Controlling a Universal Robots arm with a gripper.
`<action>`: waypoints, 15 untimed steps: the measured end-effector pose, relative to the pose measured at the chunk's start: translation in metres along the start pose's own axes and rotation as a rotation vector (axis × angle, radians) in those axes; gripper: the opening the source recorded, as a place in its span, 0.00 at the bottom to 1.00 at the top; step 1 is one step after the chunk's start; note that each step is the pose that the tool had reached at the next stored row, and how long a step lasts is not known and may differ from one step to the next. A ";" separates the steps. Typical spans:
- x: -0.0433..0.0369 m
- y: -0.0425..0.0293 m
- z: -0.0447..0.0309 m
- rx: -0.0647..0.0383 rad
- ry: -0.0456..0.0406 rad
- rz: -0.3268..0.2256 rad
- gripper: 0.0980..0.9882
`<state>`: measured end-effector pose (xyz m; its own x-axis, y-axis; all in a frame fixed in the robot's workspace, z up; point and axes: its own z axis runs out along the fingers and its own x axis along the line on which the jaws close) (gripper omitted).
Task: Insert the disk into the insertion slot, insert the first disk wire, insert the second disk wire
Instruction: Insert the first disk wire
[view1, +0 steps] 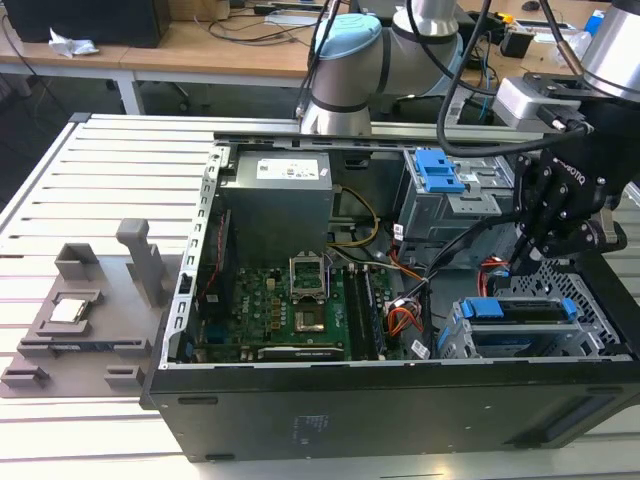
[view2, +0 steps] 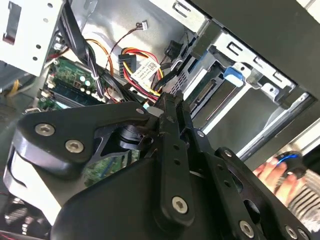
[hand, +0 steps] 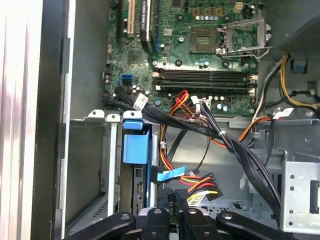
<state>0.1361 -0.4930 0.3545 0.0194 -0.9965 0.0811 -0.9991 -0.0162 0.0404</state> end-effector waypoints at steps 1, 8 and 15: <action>0.0000 0.0000 0.0000 0.000 0.0000 0.000 0.08; 0.0002 -0.0102 -0.0004 -0.002 0.0000 0.000 0.08; 0.0058 -0.0181 -0.0003 -0.003 -0.0003 0.000 0.08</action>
<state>0.1543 -0.4985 0.3545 0.0197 -0.9965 0.0808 -0.9989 -0.0162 0.0433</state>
